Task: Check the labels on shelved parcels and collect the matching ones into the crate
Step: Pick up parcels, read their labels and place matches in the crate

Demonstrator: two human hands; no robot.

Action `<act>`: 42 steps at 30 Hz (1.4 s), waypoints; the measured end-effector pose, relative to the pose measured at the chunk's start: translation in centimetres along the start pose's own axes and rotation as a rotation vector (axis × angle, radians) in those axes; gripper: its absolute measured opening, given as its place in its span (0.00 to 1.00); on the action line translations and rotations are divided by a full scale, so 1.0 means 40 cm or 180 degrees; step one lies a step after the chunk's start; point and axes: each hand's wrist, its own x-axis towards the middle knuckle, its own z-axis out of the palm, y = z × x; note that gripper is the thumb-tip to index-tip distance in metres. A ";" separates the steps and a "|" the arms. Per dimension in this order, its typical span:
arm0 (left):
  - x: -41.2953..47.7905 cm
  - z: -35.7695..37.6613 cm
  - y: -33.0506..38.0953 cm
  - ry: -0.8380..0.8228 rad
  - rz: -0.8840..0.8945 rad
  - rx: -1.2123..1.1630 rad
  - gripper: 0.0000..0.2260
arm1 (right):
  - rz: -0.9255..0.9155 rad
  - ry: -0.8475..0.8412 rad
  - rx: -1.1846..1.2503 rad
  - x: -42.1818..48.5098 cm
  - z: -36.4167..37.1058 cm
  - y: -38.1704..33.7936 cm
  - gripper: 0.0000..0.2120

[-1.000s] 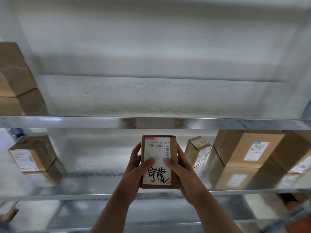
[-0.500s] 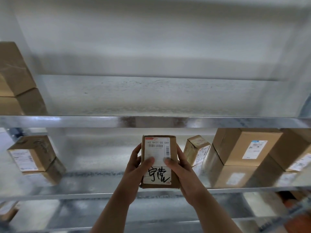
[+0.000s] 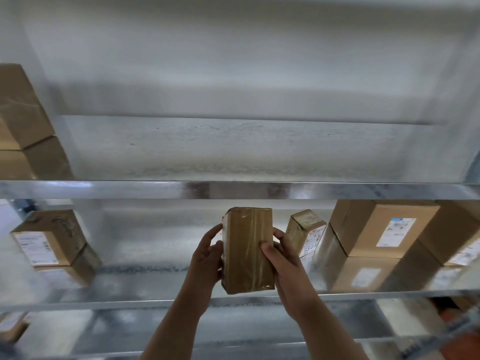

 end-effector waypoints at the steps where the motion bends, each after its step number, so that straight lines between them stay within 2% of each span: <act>1: -0.004 0.002 0.000 -0.0092 -0.0009 -0.0003 0.15 | 0.0020 -0.0084 0.0066 0.000 0.002 0.000 0.17; 4: -0.016 0.010 0.000 -0.0460 -0.0099 -0.0105 0.29 | 0.0102 -0.0337 0.0066 -0.002 0.008 0.000 0.25; 6: -0.018 0.015 -0.003 -0.0496 -0.0160 -0.0220 0.33 | 0.0106 -0.0427 -0.0026 -0.001 0.009 0.005 0.31; 13: -0.005 0.020 -0.007 -0.0448 -0.0118 -0.0328 0.32 | 0.0097 -0.0342 -0.0083 0.012 0.002 0.016 0.37; 23: 0.005 0.027 -0.009 -0.0430 -0.0087 -0.0311 0.25 | 0.0026 -0.0205 -0.0178 0.021 0.005 0.021 0.36; 25: 0.007 0.029 -0.008 -0.0390 -0.0170 -0.0213 0.22 | 0.0124 -0.0225 -0.0318 0.023 0.002 0.022 0.41; 27: 0.011 0.024 -0.007 -0.0320 -0.0238 -0.0082 0.22 | 0.0247 -0.0194 -0.0392 0.024 -0.003 0.023 0.50; 28: 0.015 0.020 -0.008 -0.0236 -0.0252 -0.0030 0.22 | 0.0331 -0.0144 -0.0372 0.023 -0.006 0.021 0.51; 29: 0.019 0.014 -0.006 -0.0109 -0.0247 0.0025 0.21 | 0.0319 -0.0114 -0.0319 0.026 -0.014 0.024 0.44; 31: 0.030 0.005 -0.007 0.0176 -0.0230 0.0135 0.18 | 0.0190 -0.0084 -0.0244 0.028 -0.021 0.021 0.24; 33: 0.035 0.002 -0.005 0.0375 -0.0247 0.0117 0.15 | 0.0098 0.0072 -0.0282 0.030 -0.023 0.022 0.16; 35: 0.032 -0.001 -0.005 0.0352 -0.0255 -0.0132 0.17 | 0.0026 0.0037 -0.0197 0.033 -0.023 0.031 0.17; 39: 0.015 0.002 -0.005 -0.0156 -0.0399 -0.0427 0.27 | 0.0004 -0.0320 0.0014 0.030 -0.018 0.023 0.25; 42: 0.013 0.014 -0.007 -0.0417 -0.0327 -0.0318 0.25 | 0.0022 -0.0498 -0.0017 0.031 -0.015 0.023 0.28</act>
